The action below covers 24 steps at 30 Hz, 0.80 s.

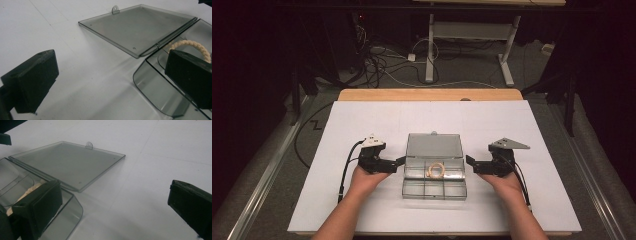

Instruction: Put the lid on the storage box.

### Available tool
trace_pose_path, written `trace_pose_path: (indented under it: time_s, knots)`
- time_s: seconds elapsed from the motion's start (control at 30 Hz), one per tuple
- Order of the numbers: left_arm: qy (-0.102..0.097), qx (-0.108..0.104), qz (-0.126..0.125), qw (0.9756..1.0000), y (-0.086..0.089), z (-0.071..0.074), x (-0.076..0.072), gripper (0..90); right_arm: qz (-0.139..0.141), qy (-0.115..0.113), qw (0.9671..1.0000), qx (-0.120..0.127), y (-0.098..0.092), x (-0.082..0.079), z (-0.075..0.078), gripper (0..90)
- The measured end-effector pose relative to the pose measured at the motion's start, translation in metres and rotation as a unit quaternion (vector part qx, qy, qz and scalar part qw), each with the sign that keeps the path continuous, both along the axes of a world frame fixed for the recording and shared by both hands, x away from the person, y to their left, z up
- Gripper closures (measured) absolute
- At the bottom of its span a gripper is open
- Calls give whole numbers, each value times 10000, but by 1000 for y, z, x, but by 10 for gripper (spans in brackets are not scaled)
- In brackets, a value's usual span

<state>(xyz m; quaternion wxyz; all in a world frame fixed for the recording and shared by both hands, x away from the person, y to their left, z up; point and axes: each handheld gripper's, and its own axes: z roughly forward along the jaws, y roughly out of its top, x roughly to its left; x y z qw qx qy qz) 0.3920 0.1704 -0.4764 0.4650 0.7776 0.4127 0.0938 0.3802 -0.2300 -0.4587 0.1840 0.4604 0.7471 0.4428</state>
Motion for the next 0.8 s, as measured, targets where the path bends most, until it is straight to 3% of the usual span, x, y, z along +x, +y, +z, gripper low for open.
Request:
trace_pose_path:
  time_s: [0.3,0.47,0.8]
  knots:
    - [68,-40,31,10000,-5,2,21,0,-29,238,9997,88,13,23,-3,5]
    - [219,-82,17,9997,-10,-2,32,0,50,312,9994,134,21,32,-6,20]
    - [508,-105,90,9986,-13,-11,41,0,128,709,9974,79,40,51,-11,74]
